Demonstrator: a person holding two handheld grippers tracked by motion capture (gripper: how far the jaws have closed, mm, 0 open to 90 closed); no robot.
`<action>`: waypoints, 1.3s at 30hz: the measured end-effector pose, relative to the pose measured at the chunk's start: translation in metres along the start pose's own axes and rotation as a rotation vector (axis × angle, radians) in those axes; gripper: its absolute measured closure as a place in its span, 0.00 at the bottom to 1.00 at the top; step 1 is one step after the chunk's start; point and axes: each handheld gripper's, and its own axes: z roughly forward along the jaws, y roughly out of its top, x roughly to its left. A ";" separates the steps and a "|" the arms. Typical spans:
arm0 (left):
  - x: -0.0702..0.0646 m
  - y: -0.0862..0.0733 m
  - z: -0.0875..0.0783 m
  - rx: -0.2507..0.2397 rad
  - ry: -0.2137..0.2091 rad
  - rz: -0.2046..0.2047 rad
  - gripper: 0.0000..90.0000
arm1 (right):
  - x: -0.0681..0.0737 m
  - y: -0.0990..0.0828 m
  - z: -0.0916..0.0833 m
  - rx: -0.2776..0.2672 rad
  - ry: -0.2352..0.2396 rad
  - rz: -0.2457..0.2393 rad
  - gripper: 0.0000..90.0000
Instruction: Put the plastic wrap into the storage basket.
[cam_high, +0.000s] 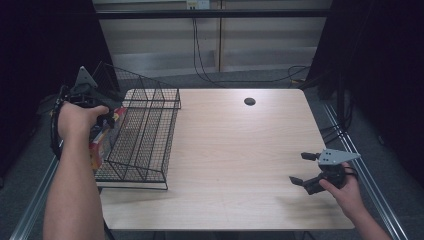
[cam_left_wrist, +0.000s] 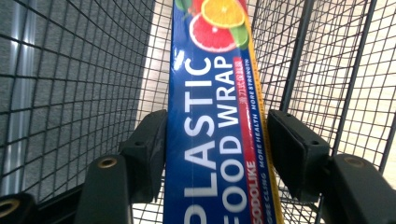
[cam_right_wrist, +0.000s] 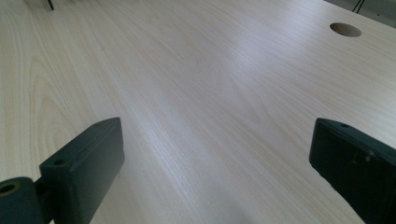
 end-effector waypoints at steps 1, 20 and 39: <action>0.000 0.001 -0.005 -0.042 -0.002 0.000 0.45 | 0.001 0.000 0.000 0.000 0.000 0.000 0.03; -0.036 -0.004 -0.048 -0.134 -0.092 0.058 0.31 | 0.002 0.006 0.004 -0.004 0.020 -0.023 0.03; -0.082 -0.003 -0.046 -0.153 -0.173 0.155 0.23 | 0.003 0.005 0.001 -0.005 0.019 -0.019 0.03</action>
